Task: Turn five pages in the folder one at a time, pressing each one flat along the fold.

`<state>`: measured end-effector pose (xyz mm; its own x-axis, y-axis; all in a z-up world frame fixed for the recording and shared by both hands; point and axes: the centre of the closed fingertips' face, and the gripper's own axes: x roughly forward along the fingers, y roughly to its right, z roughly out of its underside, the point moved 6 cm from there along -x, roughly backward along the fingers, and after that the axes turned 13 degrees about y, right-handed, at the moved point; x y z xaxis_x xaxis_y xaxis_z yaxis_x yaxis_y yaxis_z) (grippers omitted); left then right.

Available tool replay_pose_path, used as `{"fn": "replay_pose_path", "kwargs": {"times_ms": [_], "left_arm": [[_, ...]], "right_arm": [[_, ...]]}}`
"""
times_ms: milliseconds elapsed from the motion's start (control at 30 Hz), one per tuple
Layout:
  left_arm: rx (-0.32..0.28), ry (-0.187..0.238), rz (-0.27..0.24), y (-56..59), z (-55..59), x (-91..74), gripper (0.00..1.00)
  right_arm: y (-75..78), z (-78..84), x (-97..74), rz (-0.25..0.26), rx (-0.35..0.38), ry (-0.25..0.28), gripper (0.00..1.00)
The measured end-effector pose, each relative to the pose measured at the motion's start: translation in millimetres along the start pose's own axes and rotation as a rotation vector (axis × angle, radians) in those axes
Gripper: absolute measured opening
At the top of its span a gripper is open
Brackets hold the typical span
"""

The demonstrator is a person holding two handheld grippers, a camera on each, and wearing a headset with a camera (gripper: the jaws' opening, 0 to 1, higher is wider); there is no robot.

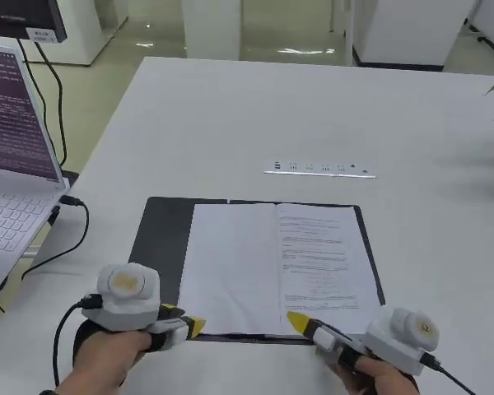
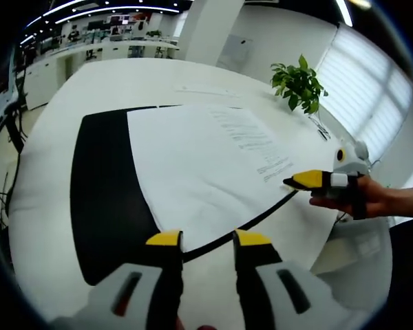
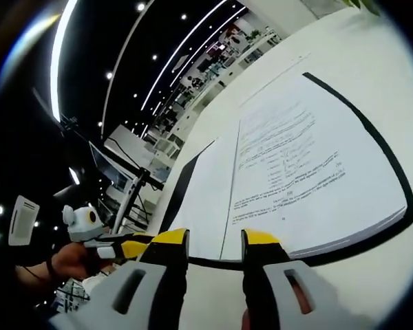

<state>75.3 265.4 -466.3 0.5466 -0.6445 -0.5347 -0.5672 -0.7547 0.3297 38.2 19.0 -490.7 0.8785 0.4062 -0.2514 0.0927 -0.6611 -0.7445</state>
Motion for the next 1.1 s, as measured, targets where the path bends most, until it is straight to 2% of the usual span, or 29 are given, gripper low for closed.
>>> {"fn": "replay_pose_path", "kwargs": {"times_ms": [167,267,400,500,633,767,900,933,1000,1100], "left_arm": [[0.035,0.007,0.011,5.9,-4.4,-10.8,0.35],[0.067,0.014,0.018,8.3,-8.1,-17.4,0.37],[0.097,0.017,0.017,8.6,-10.0,-25.8,0.39],[0.118,0.02,0.015,9.0,-11.1,-31.7,0.4],[0.146,0.025,0.022,10.7,-13.3,-39.5,0.43],[0.166,0.031,0.016,9.2,-16.4,-46.1,0.45],[0.178,0.051,0.011,10.1,-21.7,-54.5,0.47],[0.205,0.052,0.012,12.3,-22.8,-56.9,0.47],[0.23,0.044,0.016,14.6,-22.5,-59.5,0.49],[0.237,0.052,0.022,16.5,-24.3,-63.4,0.52]], "right_arm": [[1.9,-13.7,-12.9,-0.005,-0.068,0.005,0.31],[4.2,-24.0,-24.6,-0.001,-0.086,0.041,0.32],[4.5,-33.2,-36.3,0.0,-0.131,0.05,0.35],[3.8,-38.5,-45.6,-0.006,-0.195,0.033,0.36],[1.7,-41.5,-52.1,-0.032,-0.233,0.009,0.38],[0.0,-45.8,-57.2,-0.037,-0.291,-0.003,0.39],[-8.5,-49.4,-62.0,-0.087,-0.363,-0.014,0.43],[-9.6,-49.0,-63.6,-0.092,-0.392,-0.024,0.44],[-12.5,-49.2,-66.7,-0.093,-0.392,-0.018,0.45],[-15.1,-50.7,-69.9,-0.096,-0.417,-0.01,0.48]]}}
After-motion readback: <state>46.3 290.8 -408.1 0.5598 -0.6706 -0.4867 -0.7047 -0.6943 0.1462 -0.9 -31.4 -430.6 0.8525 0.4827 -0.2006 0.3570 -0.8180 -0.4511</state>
